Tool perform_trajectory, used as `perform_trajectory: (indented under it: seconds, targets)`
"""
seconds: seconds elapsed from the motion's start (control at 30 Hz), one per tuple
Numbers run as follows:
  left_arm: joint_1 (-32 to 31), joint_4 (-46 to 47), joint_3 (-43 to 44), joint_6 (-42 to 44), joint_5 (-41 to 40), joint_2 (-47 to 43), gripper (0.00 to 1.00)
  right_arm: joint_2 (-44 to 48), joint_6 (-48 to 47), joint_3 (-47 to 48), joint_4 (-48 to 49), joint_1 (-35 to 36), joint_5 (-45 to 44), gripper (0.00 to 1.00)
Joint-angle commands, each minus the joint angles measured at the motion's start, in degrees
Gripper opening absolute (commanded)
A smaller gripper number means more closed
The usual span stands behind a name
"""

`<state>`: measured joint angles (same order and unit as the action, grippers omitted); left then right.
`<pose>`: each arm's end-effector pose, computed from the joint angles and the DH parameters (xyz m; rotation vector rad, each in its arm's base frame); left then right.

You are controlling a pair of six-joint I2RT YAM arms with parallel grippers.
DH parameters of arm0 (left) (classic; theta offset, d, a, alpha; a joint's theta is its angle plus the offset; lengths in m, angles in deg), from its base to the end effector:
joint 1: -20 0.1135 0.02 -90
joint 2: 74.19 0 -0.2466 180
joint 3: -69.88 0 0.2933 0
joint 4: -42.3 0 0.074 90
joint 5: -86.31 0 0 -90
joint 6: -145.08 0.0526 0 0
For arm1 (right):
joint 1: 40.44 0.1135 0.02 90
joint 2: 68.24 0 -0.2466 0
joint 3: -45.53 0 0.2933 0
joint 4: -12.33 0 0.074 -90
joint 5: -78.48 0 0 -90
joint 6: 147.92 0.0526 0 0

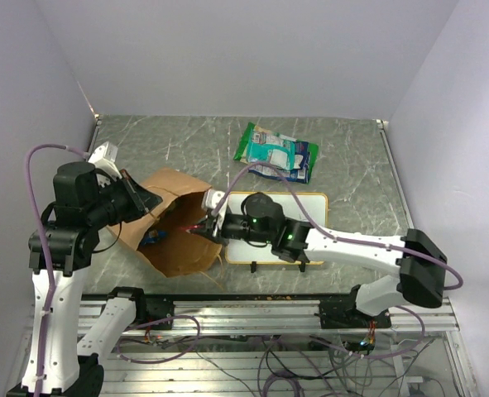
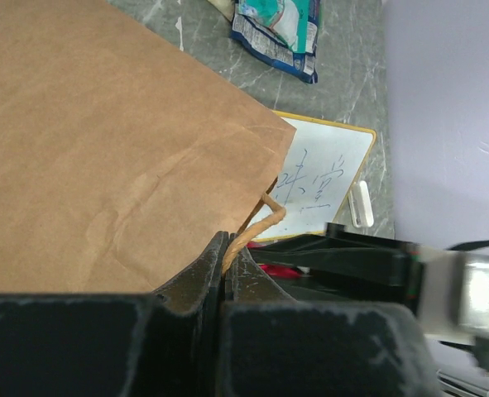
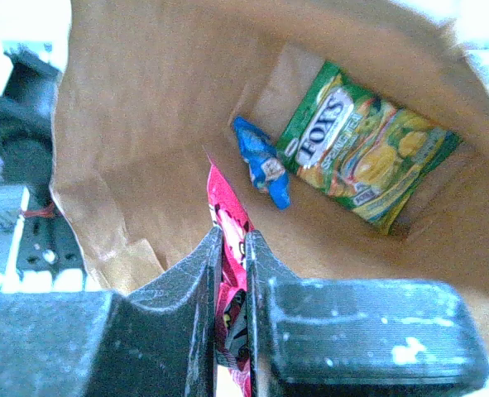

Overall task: Take the snacks out of the paper bag
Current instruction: Take out the snack from the paper bag, then place the snack at the center of the board.

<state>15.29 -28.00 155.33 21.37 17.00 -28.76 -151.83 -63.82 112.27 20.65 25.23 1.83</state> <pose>0.1758 -0.0331 0.4157 -0.3197 2.1350 -0.7757 0.1525 0.3667 0.2550 -1.2036 1.3585 0.9581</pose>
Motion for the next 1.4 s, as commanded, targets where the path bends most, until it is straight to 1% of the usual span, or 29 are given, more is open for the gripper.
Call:
perform_trajectory:
  seconds: [0.0, 0.07, 0.2, 0.3, 0.37, 0.47, 0.63, 0.77, 0.83, 0.9, 1.0, 1.13, 1.27, 1.37]
  targets:
    - [0.5, 1.8, -0.3, 0.2, -1.3, 1.0, 0.07, 5.0, 7.6, 6.8, -9.1, -0.4, -7.6, 0.0]
    - [0.5, 1.8, -0.6, 0.3, -1.4, 1.1, 0.07, 6.8, 9.2, 8.9, -11.8, -0.5, -10.9, 0.0]
    - [0.5, 1.6, -1.1, 0.8, -2.5, 1.0, 0.07, 10.1, 13.4, 12.1, -15.8, -2.2, -21.4, 0.0]
    - [0.5, -0.4, 0.0, 2.7, -4.3, 1.9, 0.07, 11.9, 11.5, 13.1, -16.6, -4.4, -28.5, 0.0]
    - [0.5, -1.4, 0.7, 4.0, -5.1, 2.7, 0.07, 12.4, 9.3, 13.0, -16.4, -6.1, -35.3, 0.0]
    - [0.5, -1.6, 0.9, 5.3, -5.4, 3.2, 0.07, 10.4, 6.1, 13.5, -16.7, -11.4, -43.0, 0.0]
    - [0.5, -1.4, 0.7, 5.1, -4.5, 3.8, 0.07, -0.8, 4.8, 18.7, -19.0, -22.0, -47.7, 0.0]
    - [0.5, 0.0, -0.3, 4.2, -3.4, 3.6, 0.07, -9.8, 5.5, 22.4, -18.5, -28.4, -52.5, 0.0]
    - [0.5, 0.2, 0.0, 4.3, -2.6, 4.0, 0.07, -13.9, 7.5, 24.6, -18.6, -30.7, -53.2, 0.0]
    - [0.5, 0.1, 0.5, 4.6, -2.2, 4.4, 0.07, -17.9, 9.5, 27.3, -19.4, -32.1, -53.2, 0.0]
    - [0.5, -0.8, 1.7, 5.5, -2.2, 5.5, 0.07, -23.8, 8.1, 29.3, -17.0, -33.0, -56.4, 0.0]
    - [0.5, -1.5, 2.3, 5.9, -1.9, 5.9, 0.07, -29.5, 6.8, 30.8, -13.9, -34.4, -56.8, 0.0]
    - [0.5, -2.4, 2.4, 5.9, -1.5, 5.7, 0.07, -31.9, 4.6, 29.6, -7.6, -35.8, -53.5, 0.0]
    - [0.5, -2.3, 1.9, 5.2, -1.5, 5.0, 0.07, -35.4, -0.5, 29.1, -2.9, -36.0, -52.6, 0.0]
